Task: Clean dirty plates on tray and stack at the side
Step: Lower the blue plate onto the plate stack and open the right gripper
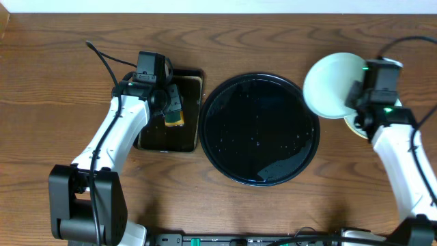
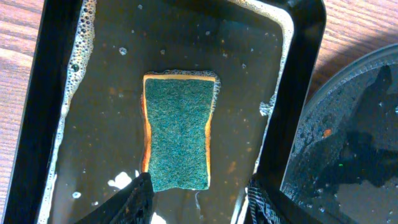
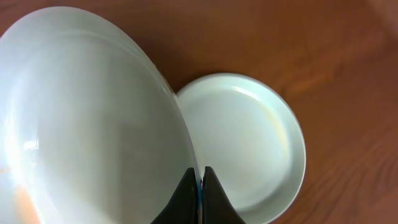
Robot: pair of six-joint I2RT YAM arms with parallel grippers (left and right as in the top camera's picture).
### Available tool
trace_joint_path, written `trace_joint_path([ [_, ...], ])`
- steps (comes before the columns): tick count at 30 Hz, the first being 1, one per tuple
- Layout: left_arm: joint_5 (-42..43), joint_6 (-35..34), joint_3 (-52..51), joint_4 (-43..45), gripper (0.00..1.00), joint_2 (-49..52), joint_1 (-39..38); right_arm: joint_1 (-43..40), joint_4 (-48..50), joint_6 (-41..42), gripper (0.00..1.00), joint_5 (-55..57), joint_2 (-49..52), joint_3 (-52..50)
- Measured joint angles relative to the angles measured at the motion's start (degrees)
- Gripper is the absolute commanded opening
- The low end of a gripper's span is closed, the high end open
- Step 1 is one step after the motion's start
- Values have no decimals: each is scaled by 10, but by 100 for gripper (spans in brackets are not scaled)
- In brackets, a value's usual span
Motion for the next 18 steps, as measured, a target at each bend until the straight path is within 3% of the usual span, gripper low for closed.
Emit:
trace_joint_path([
  [8, 0, 0, 0, 0, 51, 0, 0, -123, -1, 92, 1, -96, 73, 0],
  [18, 0, 0, 0, -2, 51, 0, 0, -205, 27, 149, 4, -132, 112, 0],
])
